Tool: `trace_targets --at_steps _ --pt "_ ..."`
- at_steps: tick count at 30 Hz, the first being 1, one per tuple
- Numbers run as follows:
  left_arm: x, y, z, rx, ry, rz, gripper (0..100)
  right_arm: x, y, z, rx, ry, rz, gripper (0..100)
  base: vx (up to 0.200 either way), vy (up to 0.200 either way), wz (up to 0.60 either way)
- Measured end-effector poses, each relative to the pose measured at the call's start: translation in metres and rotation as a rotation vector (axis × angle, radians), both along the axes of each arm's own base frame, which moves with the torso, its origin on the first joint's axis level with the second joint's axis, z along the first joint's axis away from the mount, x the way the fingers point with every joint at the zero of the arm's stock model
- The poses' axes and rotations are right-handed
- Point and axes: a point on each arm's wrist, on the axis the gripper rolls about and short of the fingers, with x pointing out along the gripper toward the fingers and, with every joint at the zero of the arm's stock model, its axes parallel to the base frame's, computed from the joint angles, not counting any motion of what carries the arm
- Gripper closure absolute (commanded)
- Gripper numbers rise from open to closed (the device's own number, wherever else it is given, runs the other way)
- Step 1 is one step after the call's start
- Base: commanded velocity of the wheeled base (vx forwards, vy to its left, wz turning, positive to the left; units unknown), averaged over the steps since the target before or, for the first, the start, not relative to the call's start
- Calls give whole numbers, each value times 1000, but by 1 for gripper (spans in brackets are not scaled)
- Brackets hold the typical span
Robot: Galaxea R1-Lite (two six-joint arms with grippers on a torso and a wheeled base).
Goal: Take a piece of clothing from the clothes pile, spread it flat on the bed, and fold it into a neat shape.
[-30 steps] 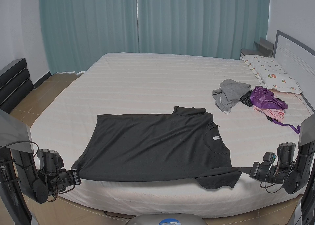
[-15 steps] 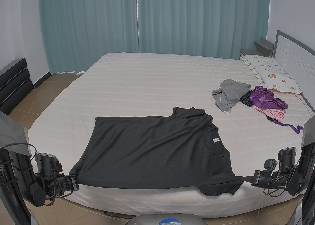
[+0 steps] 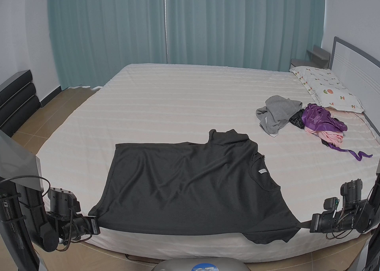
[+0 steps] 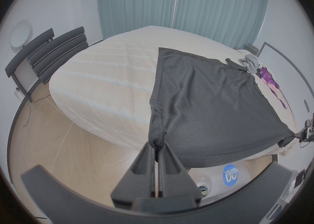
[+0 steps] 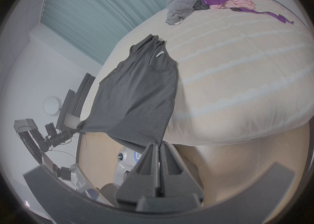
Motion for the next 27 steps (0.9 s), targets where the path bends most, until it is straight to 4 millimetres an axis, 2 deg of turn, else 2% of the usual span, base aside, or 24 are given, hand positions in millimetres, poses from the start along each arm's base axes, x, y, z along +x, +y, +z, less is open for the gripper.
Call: trace_targets --at_steps 9,27 --pt "-2 0 -1 29 17 3 100 -3 0 0 -40 3 37 100 0 0 0" --pt "-22 4 2 109 181 -25 100 -14 0 -8 -102 96 92 100 0 0 0"
